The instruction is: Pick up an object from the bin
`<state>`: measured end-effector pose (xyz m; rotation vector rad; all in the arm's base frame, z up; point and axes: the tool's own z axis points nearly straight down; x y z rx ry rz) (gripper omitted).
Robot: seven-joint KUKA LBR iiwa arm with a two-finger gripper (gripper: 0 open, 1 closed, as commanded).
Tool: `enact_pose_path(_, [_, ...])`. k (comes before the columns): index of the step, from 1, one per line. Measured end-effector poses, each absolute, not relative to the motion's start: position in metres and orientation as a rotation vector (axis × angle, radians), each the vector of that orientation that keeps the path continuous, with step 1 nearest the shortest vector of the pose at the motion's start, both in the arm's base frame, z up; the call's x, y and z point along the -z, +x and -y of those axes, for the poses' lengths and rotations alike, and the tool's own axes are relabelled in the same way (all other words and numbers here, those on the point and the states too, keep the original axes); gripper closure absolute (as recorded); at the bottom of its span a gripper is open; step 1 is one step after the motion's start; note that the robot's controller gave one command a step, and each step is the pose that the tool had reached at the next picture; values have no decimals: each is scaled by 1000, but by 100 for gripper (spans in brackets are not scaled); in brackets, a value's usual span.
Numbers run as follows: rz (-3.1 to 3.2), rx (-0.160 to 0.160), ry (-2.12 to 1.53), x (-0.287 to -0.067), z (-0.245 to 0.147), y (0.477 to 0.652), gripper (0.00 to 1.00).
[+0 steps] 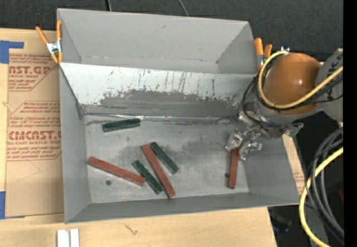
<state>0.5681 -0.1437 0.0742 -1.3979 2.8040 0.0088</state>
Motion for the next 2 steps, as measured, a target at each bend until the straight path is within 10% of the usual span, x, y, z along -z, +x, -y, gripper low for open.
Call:
enact_pose_path(1, [-2804,-9,-1398,-74,144,568,100])
enact_pose_path(2, [-2773,-1,-1468,-207,142,571,100])
